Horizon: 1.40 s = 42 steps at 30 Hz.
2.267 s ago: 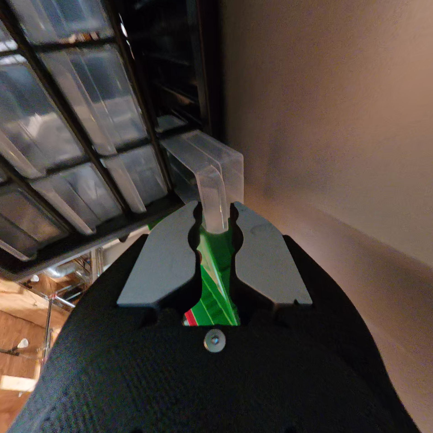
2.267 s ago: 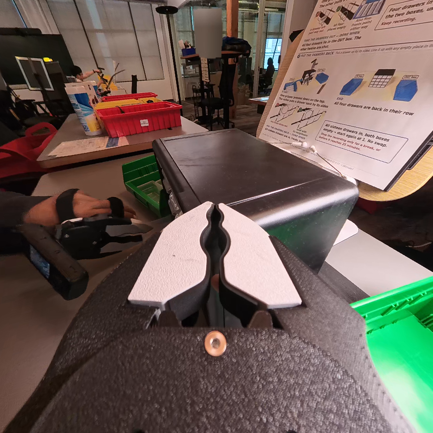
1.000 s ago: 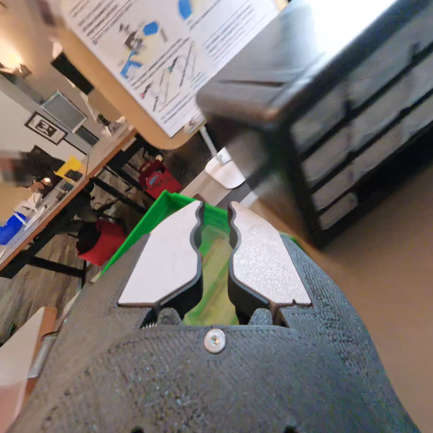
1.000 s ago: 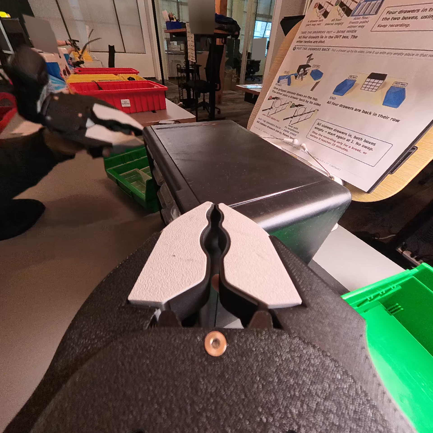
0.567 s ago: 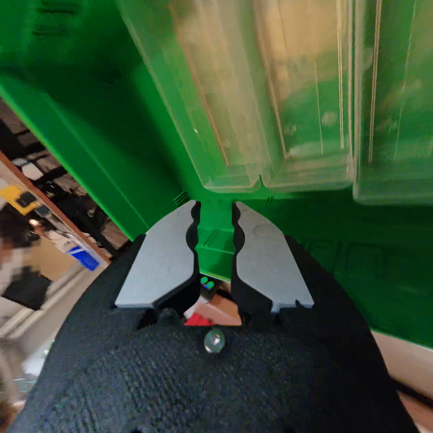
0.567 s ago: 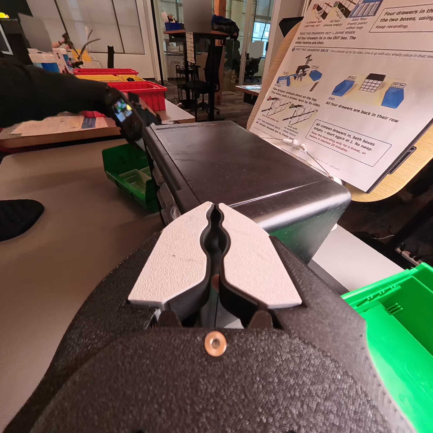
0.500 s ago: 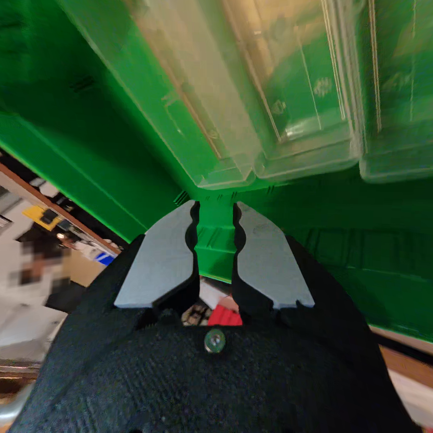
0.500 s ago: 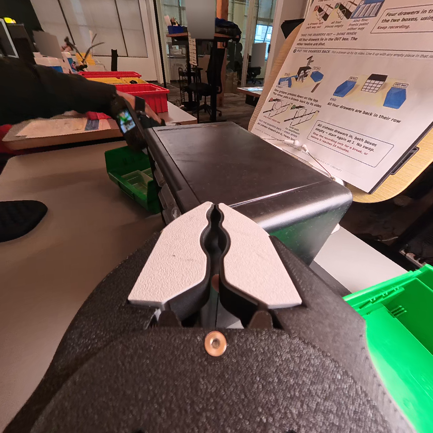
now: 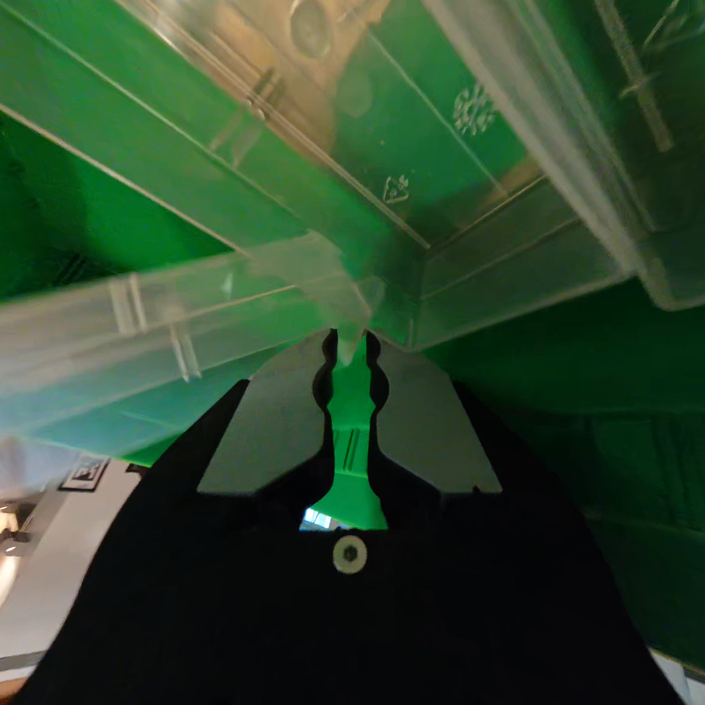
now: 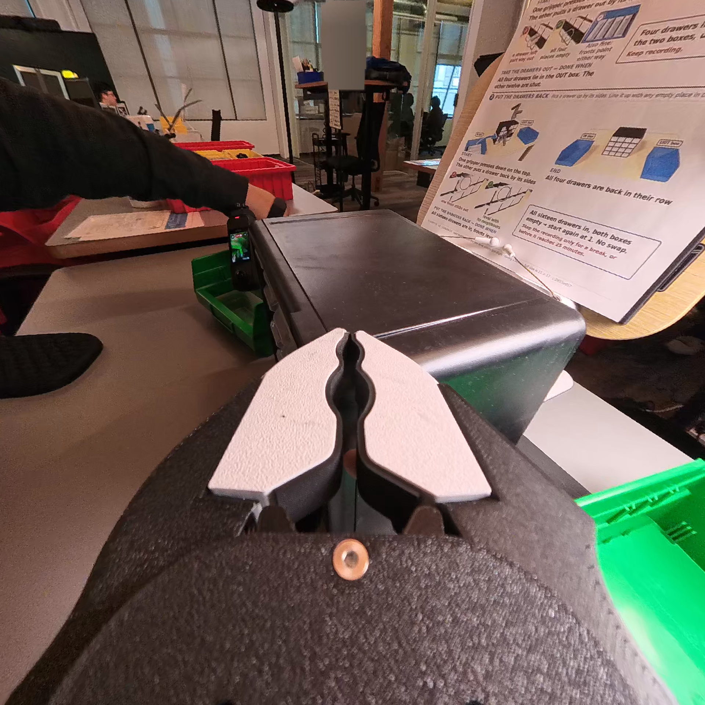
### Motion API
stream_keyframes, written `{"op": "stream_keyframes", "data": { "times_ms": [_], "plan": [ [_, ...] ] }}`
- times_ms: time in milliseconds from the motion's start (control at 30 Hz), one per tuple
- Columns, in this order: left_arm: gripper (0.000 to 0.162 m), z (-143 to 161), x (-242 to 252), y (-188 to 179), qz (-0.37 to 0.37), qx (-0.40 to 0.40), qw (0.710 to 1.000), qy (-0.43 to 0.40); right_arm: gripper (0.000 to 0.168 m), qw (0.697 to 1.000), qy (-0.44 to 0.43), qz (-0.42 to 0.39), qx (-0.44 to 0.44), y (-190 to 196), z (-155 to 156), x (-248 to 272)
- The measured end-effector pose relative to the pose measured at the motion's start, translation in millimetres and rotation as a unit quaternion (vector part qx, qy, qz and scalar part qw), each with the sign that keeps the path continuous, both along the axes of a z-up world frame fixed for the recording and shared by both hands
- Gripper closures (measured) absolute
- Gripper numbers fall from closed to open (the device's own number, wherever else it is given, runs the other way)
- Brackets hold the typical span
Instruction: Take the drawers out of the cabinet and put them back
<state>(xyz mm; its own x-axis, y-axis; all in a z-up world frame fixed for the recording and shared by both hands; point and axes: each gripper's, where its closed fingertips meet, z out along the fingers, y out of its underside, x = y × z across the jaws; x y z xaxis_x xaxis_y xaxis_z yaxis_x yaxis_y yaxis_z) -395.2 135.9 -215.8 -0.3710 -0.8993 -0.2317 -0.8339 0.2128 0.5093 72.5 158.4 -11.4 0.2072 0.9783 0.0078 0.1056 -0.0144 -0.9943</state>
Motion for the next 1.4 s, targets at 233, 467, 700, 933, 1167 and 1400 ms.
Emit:
{"op": "stream_keyframes", "data": {
  "times_ms": [233,467,700,933,1167,1400],
  "plan": [
    [0.149,2.5,2.0,-12.0,0.051,0.011,0.998,-0.025,0.168,1.0,0.006,0.001,-0.003,0.1,0.1,0.2],
    [0.15,42.2,3.8,-26.3,0.128,0.049,0.988,-0.066,0.168,1.0,0.011,0.006,-0.007,0.2,0.2,0.4],
    [0.15,97.5,23.2,-55.4,0.22,0.091,0.96,-0.149,0.168,1.0,0.002,-0.001,-0.004,0.4,-0.1,0.2],
    [0.15,161.5,86.0,-99.2,0.23,0.133,0.937,-0.225,0.168,1.0,-0.001,-0.005,-0.009,0.5,-0.1,0.1],
    [0.15,161.6,211.3,-171.2,0.253,0.049,0.915,-0.311,0.168,1.0,-0.005,-0.008,-0.011,0.7,-0.2,-0.1],
    [0.15,105.4,318.8,-224.6,0.255,-0.083,0.901,-0.341,0.168,1.0,-0.011,-0.016,-0.008,0.7,-0.3,-0.5]
  ]
}}
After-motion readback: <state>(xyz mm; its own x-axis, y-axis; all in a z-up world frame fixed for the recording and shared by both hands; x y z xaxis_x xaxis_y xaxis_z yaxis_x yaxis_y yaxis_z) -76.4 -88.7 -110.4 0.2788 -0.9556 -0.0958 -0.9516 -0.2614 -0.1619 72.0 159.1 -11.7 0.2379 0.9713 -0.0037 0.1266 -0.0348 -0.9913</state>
